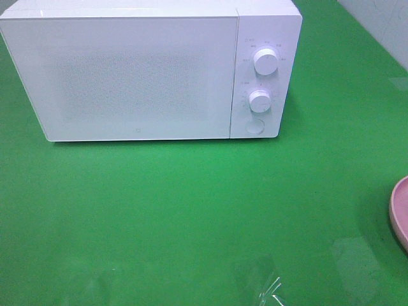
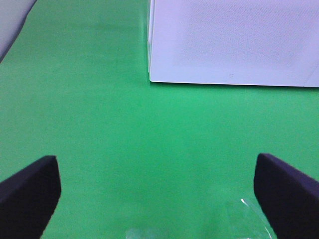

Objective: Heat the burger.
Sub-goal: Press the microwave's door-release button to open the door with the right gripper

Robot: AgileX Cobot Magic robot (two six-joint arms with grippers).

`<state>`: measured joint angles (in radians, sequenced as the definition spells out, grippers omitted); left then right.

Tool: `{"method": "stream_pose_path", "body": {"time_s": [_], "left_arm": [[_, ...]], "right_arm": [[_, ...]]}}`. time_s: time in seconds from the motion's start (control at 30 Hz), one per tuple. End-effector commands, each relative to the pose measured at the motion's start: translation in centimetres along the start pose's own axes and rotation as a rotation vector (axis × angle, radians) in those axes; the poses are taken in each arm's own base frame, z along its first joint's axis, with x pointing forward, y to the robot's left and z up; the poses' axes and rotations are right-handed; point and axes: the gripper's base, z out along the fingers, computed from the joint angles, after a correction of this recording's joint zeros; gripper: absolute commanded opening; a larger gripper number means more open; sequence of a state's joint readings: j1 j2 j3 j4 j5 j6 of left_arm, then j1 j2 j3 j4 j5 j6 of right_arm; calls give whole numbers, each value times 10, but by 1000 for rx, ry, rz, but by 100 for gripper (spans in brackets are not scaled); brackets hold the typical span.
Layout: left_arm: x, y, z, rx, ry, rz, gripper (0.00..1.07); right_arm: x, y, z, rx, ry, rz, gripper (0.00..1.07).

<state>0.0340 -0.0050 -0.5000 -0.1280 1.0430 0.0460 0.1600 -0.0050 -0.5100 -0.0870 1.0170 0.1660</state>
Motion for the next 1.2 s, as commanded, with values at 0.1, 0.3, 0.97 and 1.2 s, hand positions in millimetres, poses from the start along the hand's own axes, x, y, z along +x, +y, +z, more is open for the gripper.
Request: {"method": "stream_pose_path", "body": {"time_s": [0.1, 0.3, 0.97, 1.2], "left_arm": [[2, -1, -3, 10, -25, 3, 97], [2, -1, -3, 10, -25, 3, 97], [2, -1, -3, 10, -25, 3, 97], [2, -1, -3, 10, -25, 3, 97]], "right_arm": [[1, 0, -3, 0, -37, -2, 73], [1, 0, -3, 0, -37, -2, 73], [-29, 3, 0, -5, -142, 9, 70], [-41, 6, 17, 1, -76, 0, 70]]}}
